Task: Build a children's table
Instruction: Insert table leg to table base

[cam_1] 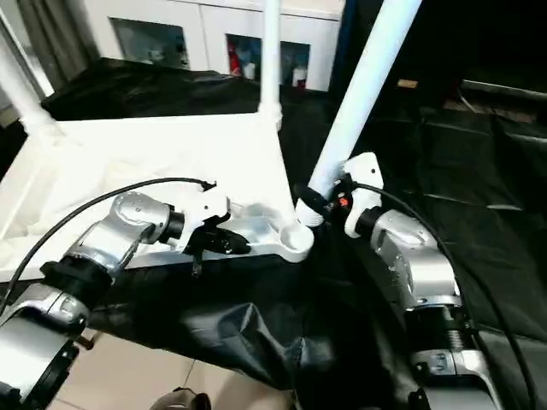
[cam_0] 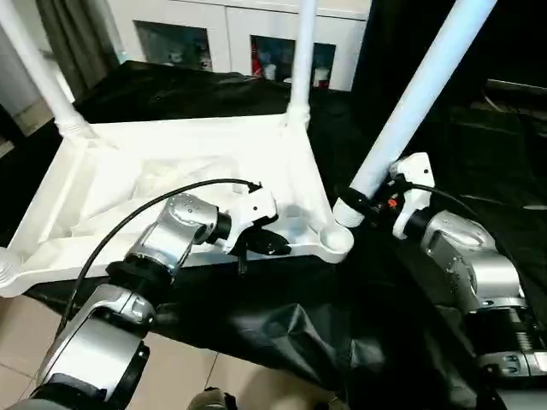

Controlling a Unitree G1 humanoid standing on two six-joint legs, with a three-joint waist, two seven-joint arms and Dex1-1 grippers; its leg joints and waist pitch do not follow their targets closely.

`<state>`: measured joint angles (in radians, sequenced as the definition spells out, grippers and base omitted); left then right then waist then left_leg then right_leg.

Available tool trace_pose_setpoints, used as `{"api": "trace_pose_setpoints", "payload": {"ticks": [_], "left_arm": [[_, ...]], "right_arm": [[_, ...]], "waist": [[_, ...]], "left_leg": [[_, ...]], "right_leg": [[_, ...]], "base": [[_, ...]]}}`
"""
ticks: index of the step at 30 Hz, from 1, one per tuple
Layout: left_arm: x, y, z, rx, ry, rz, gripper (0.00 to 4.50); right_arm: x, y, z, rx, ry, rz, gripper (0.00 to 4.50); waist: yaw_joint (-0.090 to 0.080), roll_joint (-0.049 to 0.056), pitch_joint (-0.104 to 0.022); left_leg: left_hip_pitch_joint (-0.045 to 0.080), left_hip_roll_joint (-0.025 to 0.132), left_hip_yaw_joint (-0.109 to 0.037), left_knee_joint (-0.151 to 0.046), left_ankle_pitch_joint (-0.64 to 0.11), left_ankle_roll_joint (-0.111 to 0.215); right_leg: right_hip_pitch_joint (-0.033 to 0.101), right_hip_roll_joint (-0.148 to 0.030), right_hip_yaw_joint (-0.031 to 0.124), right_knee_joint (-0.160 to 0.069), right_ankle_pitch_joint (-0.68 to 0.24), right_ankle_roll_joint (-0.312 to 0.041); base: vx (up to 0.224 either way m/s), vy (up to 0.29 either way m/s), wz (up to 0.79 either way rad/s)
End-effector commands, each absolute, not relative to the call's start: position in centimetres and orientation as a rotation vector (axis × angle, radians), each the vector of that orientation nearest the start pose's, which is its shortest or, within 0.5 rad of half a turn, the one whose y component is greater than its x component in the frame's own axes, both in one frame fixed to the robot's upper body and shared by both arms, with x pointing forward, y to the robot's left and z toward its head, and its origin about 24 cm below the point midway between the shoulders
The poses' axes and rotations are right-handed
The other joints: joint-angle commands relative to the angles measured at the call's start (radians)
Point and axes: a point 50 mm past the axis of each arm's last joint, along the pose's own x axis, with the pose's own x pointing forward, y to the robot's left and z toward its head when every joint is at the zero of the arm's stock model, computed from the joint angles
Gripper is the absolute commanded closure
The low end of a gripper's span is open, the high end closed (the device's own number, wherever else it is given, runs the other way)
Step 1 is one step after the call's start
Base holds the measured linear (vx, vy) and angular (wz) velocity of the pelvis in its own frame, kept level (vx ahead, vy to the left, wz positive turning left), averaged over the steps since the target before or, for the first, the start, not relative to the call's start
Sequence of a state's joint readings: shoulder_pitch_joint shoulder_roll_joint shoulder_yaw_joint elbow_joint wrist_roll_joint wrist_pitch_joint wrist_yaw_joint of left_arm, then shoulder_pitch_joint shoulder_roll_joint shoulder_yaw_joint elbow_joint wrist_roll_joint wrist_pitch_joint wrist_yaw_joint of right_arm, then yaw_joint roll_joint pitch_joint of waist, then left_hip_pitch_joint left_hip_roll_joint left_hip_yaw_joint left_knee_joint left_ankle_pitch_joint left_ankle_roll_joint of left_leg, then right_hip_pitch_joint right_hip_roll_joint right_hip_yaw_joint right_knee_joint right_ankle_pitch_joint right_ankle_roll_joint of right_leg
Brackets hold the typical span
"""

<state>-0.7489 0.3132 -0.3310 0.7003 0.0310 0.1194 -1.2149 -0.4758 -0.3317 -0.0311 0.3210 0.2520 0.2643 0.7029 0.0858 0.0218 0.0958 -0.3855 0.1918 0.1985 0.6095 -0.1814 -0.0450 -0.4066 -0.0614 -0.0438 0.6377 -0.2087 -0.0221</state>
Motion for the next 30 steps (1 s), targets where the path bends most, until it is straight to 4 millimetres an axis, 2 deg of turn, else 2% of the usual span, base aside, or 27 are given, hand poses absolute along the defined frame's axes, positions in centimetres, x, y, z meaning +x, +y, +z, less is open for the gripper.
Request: {"api": "trace_pose_setpoints", "payload": {"ticks": [1,3,10,12,18,24,26,28,30], "left_arm": [[33.7,11.1,7.6,0.447,0.427,-1.362,3.71],[33.8,11.1,7.6,0.444,0.422,-1.354,3.53],[33.8,11.3,7.3,0.399,0.436,-1.352,3.51],[33.8,11.5,7.0,0.419,0.458,-1.351,3.8],[33.7,11.6,6.4,0.47,0.499,-1.356,3.87],[34.0,11.0,6.6,0.438,0.467,-1.342,3.87],[34.0,11.0,6.8,0.422,0.458,-1.341,4.16],[34.1,11.0,6.8,0.412,0.452,-1.339,4.24],[34.2,11.0,7.0,0.353,0.426,-1.331,4.47]], "right_arm": [[32.8,-16.8,9.5,-0.014,0.119,0.715,2.63],[32.8,-16.8,9.6,-0.012,0.118,0.716,2.63],[32.9,-16.6,9.8,-0.013,0.113,0.719,2.63],[32.9,-16.6,9.8,-0.012,0.112,0.724,2.63],[32.8,-16.6,10.4,-0.019,0.114,0.754,2.63],[32.7,-16.6,10.8,-0.022,0.108,0.758,2.63],[32.5,-16.5,10.9,-0.022,0.112,0.774,2.63],[32.4,-16.4,10.9,-0.022,0.116,0.79,2.63],[31.5,-16.2,10.8,-0.057,0.208,0.896,2.63]], "waist": [[-0.001,-0.015,-0.093],[0.0,-0.014,-0.093],[0.001,-0.015,-0.095],[0.001,-0.014,-0.095],[0.001,-0.013,-0.092],[0.002,-0.015,-0.092],[0.002,-0.014,-0.092],[0.003,-0.015,-0.092],[0.003,-0.016,-0.089]], "left_leg": [[0.017,0.038,-0.02,-0.063,-0.075,0.068],[0.017,0.037,-0.019,-0.062,-0.073,0.07],[0.016,0.036,-0.019,-0.061,-0.071,0.069],[0.017,0.035,-0.019,-0.061,-0.068,0.072],[0.017,0.037,-0.02,-0.062,-0.074,0.073],[0.017,0.035,-0.019,-0.061,-0.079,0.064],[0.017,0.036,-0.02,-0.061,-0.077,0.065],[0.018,0.036,-0.02,-0.062,-0.077,0.07],[0.017,0.035,-0.02,-0.062,-0.081,0.072]], "right_leg": [[0.06,-0.081,0.047,-0.07,-0.022,-0.254],[0.059,-0.08,0.047,-0.07,-0.012,-0.256],[0.061,-0.08,0.047,-0.069,-0.009,-0.256],[0.06,-0.079,0.047,-0.069,-0.005,-0.254],[0.06,-0.08,0.047,-0.07,-0.011,-0.251],[0.061,-0.08,0.048,-0.071,-0.024,-0.252],[0.06,-0.08,0.047,-0.07,-0.02,-0.253],[0.061,-0.08,0.047,-0.07,-0.017,-0.252],[0.062,-0.077,0.047,-0.072,-0.02,-0.249]], "base": [[0.0,0.0,0.0],[0.0,0.0,0.0],[0.0,0.0,0.0],[0.0,0.0,0.0],[0.0,0.0,0.0],[0.0,0.0,0.0],[0.0,0.0,0.0],[0.0,0.0,0.0],[0.0,0.0,0.0]]}}
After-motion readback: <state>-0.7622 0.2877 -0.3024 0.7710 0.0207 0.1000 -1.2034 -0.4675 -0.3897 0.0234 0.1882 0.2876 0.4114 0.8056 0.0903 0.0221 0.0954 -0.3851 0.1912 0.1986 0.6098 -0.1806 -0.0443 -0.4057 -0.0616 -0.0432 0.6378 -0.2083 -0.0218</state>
